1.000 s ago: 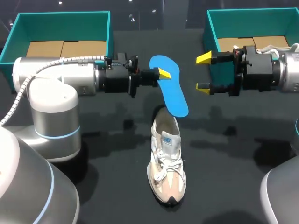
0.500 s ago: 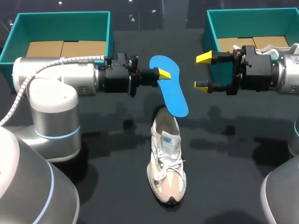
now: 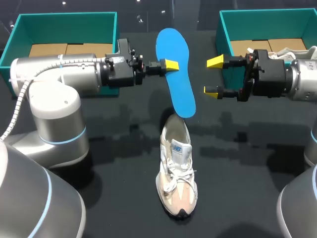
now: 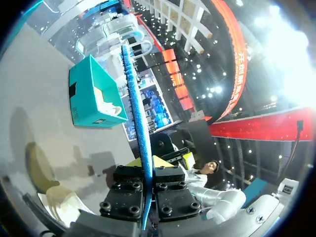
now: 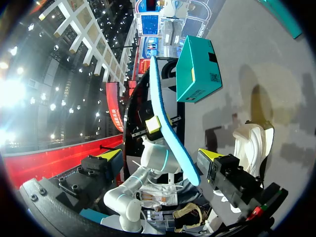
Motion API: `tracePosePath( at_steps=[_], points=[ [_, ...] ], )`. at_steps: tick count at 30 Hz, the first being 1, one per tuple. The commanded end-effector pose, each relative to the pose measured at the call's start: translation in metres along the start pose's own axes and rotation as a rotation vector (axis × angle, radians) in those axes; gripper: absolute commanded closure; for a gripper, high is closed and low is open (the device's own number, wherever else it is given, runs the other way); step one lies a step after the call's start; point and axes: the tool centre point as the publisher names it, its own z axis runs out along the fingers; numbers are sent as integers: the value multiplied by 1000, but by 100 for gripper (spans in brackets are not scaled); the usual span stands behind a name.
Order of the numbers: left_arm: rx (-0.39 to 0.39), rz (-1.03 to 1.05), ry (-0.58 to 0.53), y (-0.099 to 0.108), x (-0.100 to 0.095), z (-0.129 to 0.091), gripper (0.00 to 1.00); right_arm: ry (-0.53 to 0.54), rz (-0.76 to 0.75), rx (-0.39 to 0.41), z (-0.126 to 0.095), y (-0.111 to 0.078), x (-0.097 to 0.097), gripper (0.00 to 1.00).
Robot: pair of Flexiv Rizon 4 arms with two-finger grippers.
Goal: Take the shoe out of the shoebox, open the shoe tongue, remove and reinsert the insole, then place the shoe into the shoebox
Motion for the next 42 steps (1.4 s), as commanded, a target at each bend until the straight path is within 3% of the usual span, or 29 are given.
tracePosePath(
  at_steps=[1, 2, 14, 21, 26, 38, 42],
  points=[
    [33, 423, 34, -11, 7, 2, 100, -1, 0, 0, 2, 1, 0, 0],
    [45, 515, 35, -13, 9, 0, 100, -1, 0, 0, 2, 1, 0, 0],
    [47, 548, 29, -14, 9, 0, 100, -1, 0, 0, 2, 1, 0, 0],
    [15, 844, 75, -23, 19, -5, 100, -1, 0, 0, 2, 1, 0, 0],
    [-93, 1250, 135, -27, 26, -14, 100, -1, 0, 0, 2, 1, 0, 0],
    [-93, 1250, 135, -27, 26, -14, 100, -1, 0, 0, 2, 1, 0, 0],
    [-93, 1439, 197, -23, 24, -16, 100, -1, 0, 0, 2, 1, 0, 0]
  ],
)
